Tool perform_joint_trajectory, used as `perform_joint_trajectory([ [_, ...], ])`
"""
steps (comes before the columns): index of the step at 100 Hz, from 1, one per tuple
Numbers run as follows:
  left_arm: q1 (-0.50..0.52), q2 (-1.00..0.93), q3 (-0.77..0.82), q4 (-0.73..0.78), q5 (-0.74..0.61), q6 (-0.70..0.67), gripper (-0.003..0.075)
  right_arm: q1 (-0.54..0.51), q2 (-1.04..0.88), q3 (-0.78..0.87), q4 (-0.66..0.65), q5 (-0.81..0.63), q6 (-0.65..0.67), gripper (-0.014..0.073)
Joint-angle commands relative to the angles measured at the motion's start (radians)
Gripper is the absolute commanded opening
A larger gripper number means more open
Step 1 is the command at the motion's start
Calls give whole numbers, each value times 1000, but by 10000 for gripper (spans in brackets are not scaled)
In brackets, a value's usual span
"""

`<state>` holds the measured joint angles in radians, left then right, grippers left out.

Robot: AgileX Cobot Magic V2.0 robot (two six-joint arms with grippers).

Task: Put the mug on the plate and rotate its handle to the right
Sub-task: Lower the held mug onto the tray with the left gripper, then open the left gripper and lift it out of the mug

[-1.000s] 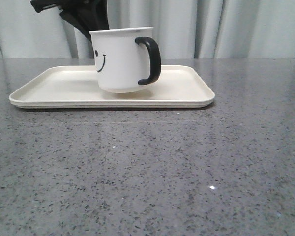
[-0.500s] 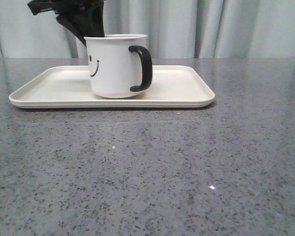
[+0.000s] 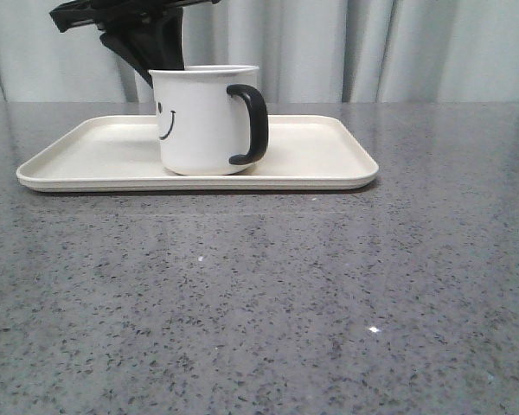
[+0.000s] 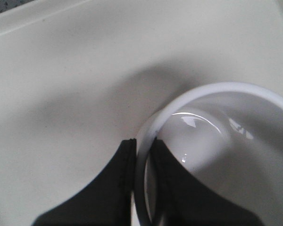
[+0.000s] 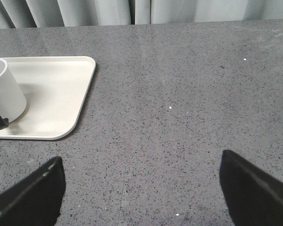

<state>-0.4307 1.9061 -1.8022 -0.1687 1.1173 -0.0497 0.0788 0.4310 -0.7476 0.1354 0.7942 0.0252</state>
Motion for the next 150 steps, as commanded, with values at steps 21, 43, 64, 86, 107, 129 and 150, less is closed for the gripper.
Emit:
perform_joint_trajectory([
  [21, -12, -32, -24, -9, -4, -10, 9, -1, 15, -32, 4, -90, -8, 656],
  [43, -12, -32, -24, -9, 7, -10, 293, -1, 15, -32, 4, -101, -8, 656],
  [64, -12, -32, -33, -9, 9, -10, 555, -1, 15, -32, 4, -102, -8, 656],
  [86, -12, -84, -35, -5, -9, -8, 557, -1, 15, -32, 4, -101, -8, 656],
  [107, -12, -195, -20, 57, -45, -1, 554, -1, 15, -32, 4, -101, -8, 656],
  [129, -12, -396, 169, 119, -155, -12, 526, -1, 15, -32, 4, -99, -8, 656],
  [150, -12, -664, 518, 169, -349, -69, 491, -1, 15, -32, 4, -72, -8, 656],
])
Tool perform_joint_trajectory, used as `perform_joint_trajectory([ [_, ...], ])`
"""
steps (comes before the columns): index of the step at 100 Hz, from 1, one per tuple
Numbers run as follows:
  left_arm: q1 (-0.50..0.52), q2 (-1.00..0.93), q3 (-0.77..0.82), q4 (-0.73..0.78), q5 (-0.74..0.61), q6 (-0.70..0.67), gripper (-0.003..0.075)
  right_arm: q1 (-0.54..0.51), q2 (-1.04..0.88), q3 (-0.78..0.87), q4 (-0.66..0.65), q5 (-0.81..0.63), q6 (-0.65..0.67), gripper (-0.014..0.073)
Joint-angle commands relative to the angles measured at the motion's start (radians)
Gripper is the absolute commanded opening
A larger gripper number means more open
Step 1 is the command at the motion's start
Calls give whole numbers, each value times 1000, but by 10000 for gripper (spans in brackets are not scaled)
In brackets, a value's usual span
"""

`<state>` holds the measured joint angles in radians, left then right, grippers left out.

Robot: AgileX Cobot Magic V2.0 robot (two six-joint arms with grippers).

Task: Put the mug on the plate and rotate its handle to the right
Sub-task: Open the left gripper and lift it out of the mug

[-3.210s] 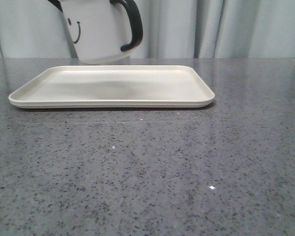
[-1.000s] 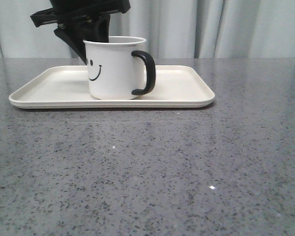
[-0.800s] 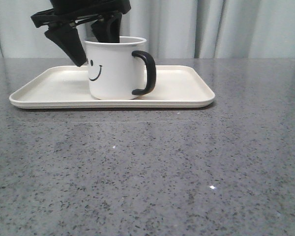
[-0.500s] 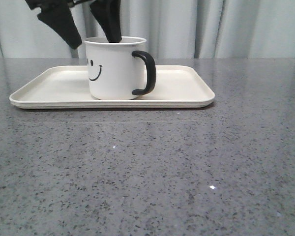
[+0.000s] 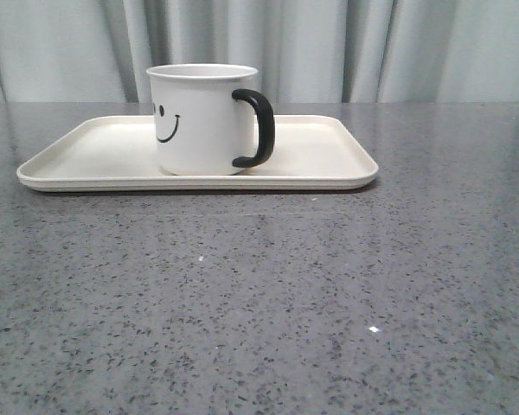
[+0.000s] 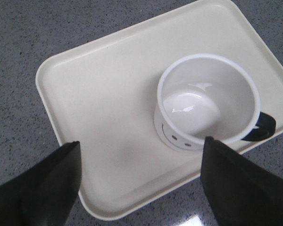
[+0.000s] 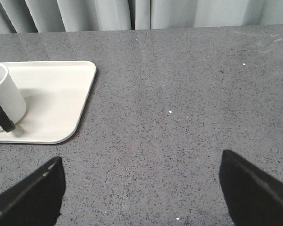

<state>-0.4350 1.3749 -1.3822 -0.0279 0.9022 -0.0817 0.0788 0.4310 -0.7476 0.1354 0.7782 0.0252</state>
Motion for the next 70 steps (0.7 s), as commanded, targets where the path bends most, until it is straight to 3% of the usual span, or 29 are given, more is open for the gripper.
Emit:
perform_joint_trajectory([
  [1, -7, -143, 98, 28, -134, -40, 491, -1, 15, -32, 4, -54, -8, 656],
  [18, -7, -358, 352, 165, -235, -161, 491, -1, 15, -32, 4, -48, -8, 656],
  [52, -7, -673, 700, 413, -261, -451, 491, -1, 15, -32, 4, -55, -8, 656],
  [70, -7, -744, 789, 433, -261, -472, 491, -1, 23, -33, 27, -59, -10, 656],
])
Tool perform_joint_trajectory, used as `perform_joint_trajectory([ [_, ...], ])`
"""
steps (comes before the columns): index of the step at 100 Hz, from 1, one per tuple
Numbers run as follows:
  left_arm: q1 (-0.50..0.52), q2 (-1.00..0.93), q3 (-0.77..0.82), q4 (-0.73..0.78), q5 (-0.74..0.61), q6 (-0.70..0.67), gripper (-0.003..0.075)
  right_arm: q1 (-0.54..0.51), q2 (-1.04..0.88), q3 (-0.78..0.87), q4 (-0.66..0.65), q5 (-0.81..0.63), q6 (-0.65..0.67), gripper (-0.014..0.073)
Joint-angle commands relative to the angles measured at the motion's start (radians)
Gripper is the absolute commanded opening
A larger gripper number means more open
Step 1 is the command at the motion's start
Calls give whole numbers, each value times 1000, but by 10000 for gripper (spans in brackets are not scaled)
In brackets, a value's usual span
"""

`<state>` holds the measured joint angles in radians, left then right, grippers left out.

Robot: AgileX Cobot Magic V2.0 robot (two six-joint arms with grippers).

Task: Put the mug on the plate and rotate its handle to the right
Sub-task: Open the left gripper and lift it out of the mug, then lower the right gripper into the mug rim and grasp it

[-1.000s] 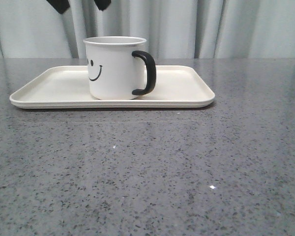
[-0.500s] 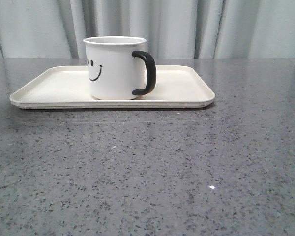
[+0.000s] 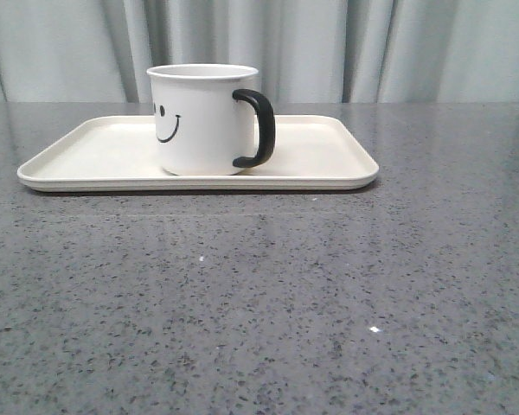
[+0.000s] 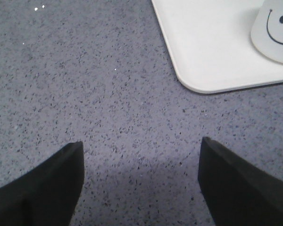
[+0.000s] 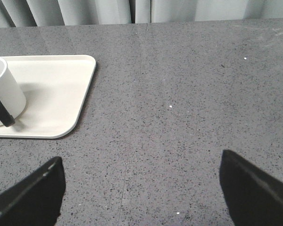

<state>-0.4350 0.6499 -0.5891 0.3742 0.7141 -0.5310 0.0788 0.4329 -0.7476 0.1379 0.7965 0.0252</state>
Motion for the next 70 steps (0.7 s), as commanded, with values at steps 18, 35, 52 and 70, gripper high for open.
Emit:
perform_joint_trajectory([
  [18, -7, -20, 5, 31, -86, -23, 491, -1, 117, -78, 231, -68, -188, 656],
  [35, -7, -20, 5, 31, -92, -23, 491, -1, 280, -182, 475, -35, -392, 656],
  [52, -7, -20, 5, 31, -92, -23, 491, 30, 469, -322, 523, -41, -438, 656],
  [70, -7, -20, 5, 31, -92, -23, 491, 144, 681, -464, 497, -83, -438, 656],
])
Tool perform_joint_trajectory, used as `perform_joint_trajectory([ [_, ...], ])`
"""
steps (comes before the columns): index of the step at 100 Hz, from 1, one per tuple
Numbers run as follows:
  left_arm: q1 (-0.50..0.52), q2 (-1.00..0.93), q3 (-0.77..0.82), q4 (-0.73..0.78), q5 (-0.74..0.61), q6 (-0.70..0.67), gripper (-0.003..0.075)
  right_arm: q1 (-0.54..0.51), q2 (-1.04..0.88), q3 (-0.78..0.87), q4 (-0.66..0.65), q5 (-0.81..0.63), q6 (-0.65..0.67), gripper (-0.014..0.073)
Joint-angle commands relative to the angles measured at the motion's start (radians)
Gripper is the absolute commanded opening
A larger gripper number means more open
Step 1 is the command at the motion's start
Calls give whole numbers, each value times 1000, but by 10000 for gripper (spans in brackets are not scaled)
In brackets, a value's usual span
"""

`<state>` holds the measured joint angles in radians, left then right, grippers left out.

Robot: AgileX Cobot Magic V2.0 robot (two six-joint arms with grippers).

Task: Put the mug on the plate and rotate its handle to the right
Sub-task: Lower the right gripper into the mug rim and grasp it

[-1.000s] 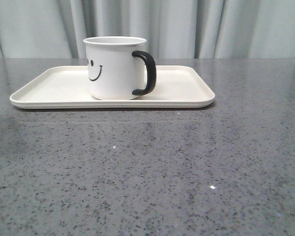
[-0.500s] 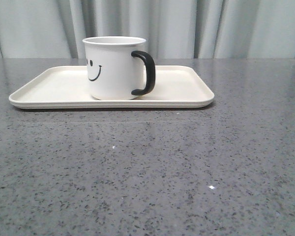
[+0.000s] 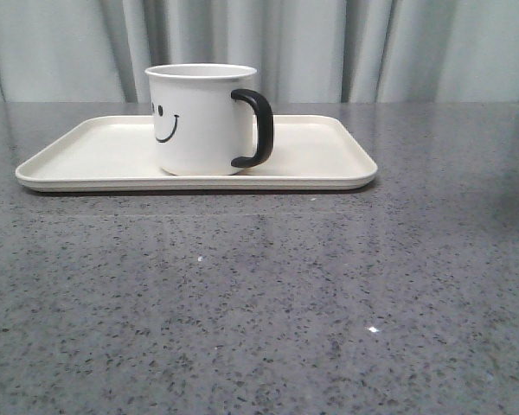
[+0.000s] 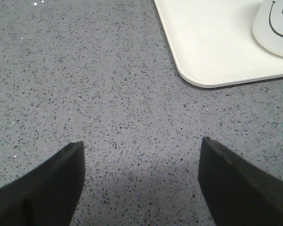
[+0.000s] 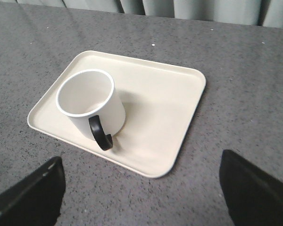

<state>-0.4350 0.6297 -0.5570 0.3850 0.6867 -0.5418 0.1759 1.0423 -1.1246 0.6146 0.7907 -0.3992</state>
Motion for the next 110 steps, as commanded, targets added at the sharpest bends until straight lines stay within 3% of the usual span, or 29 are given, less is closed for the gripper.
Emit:
perform_joint_trajectory([
  [1, -7, 0, -27, 20, -65, -12, 491, 58, 80, -97, 18, -79, -14, 656],
  [25, -7, 0, -27, 20, -65, -12, 491, 220, 347, -263, -46, -133, 10, 656],
  [67, -7, 0, -27, 20, -65, -12, 491, 351, 625, -534, -389, -138, 347, 656],
  [110, -7, 0, -27, 20, -65, -12, 491, 371, 738, -542, -407, -168, 399, 656],
])
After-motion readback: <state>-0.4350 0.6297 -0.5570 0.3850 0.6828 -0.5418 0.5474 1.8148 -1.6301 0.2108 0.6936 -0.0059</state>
